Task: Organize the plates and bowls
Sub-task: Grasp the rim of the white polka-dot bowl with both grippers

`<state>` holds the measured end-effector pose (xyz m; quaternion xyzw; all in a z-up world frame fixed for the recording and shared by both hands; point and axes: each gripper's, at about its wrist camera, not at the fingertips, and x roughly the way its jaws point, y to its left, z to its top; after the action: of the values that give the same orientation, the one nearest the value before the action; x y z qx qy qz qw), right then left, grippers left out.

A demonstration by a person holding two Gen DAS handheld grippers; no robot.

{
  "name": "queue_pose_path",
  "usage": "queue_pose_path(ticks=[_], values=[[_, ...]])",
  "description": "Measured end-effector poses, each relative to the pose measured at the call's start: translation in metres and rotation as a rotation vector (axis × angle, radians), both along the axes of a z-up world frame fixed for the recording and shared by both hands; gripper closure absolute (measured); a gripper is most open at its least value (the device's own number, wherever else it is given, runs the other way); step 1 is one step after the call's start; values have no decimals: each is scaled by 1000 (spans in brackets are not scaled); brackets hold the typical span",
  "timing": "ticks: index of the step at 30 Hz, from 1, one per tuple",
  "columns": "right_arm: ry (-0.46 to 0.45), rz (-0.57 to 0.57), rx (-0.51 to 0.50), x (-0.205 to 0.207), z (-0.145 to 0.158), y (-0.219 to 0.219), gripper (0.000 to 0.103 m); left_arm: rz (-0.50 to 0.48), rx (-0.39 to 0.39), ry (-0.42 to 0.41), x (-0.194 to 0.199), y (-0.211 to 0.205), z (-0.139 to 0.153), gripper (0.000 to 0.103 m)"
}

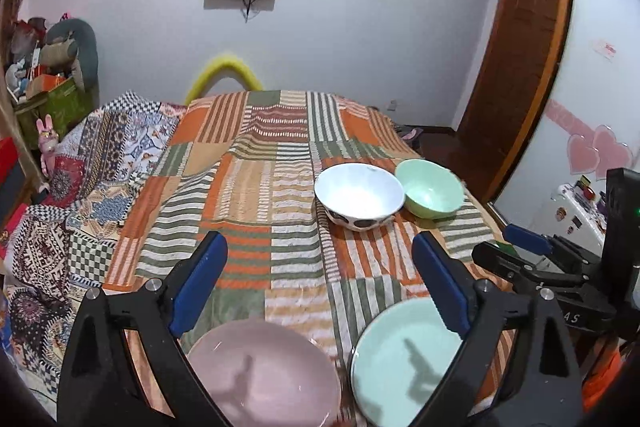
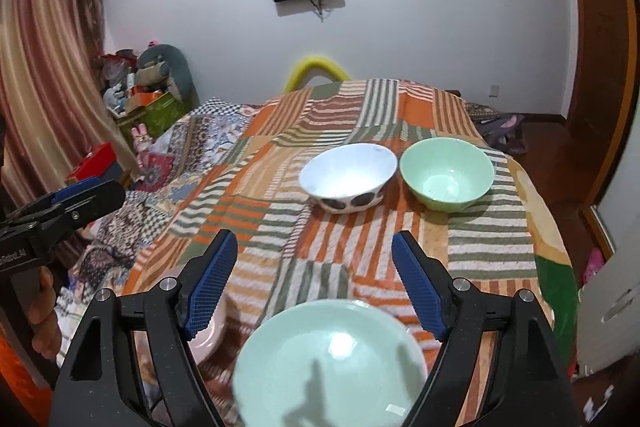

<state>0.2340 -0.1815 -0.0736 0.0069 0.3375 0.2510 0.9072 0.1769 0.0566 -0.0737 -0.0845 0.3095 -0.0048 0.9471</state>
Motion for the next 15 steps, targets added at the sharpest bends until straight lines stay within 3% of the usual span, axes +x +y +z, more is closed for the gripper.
queue_pose_path(ticks=[8, 11, 15], values=[[77, -63, 21, 66, -26, 7, 26, 35, -72, 114, 77, 17, -43, 8], [125, -76, 32, 93, -39, 14, 26, 43, -61, 128, 95, 20, -55, 9], [190, -81, 19, 118, -57, 23, 43, 27, -41, 145, 117, 21, -68, 13]])
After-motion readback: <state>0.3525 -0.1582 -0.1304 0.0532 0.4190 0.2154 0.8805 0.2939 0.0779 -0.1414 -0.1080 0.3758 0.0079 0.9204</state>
